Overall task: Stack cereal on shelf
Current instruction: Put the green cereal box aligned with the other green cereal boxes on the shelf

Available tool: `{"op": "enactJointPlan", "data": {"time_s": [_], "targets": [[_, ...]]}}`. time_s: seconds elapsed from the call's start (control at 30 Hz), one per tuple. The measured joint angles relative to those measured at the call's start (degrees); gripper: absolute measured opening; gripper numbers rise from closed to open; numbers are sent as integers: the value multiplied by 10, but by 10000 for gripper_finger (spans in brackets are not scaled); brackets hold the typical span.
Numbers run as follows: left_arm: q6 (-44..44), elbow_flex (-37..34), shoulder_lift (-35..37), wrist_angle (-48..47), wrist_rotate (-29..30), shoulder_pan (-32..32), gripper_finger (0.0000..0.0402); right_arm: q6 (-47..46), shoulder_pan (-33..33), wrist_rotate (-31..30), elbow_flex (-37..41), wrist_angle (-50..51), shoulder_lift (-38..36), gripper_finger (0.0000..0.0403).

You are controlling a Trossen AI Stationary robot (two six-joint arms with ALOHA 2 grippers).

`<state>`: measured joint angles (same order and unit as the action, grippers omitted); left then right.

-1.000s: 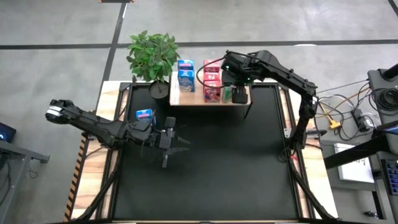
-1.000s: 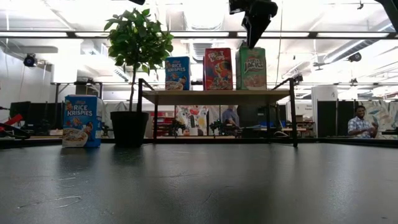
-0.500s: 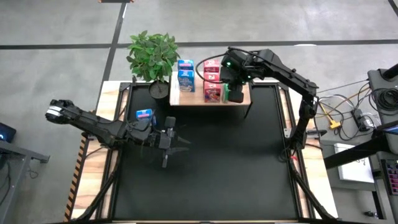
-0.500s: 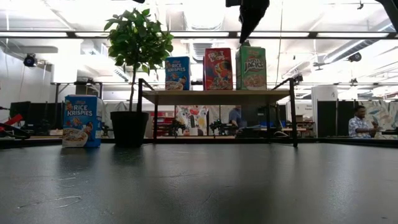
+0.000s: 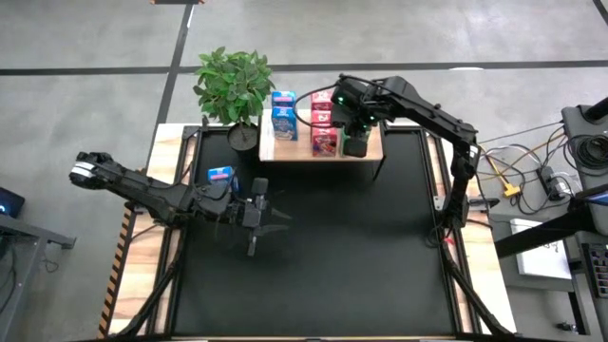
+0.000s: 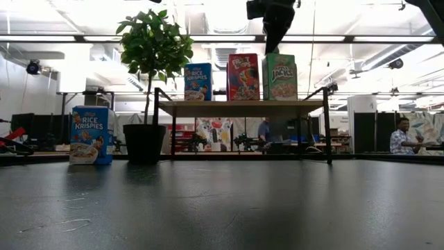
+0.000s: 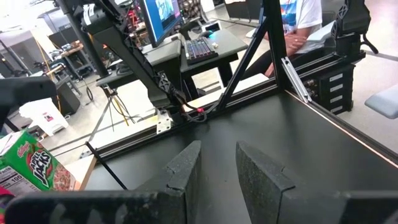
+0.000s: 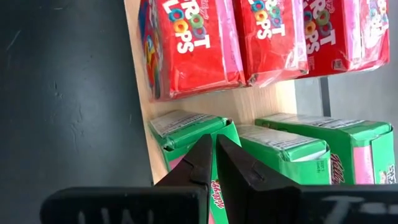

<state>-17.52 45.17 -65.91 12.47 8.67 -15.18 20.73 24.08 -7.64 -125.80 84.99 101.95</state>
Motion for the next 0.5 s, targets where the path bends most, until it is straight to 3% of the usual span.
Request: {"op": "enactJointPlan", "data": {"time_s": [0.5], "targets": [[0, 0, 0, 2, 0, 0, 84, -37, 9, -30, 0, 30, 0, 12]]}}
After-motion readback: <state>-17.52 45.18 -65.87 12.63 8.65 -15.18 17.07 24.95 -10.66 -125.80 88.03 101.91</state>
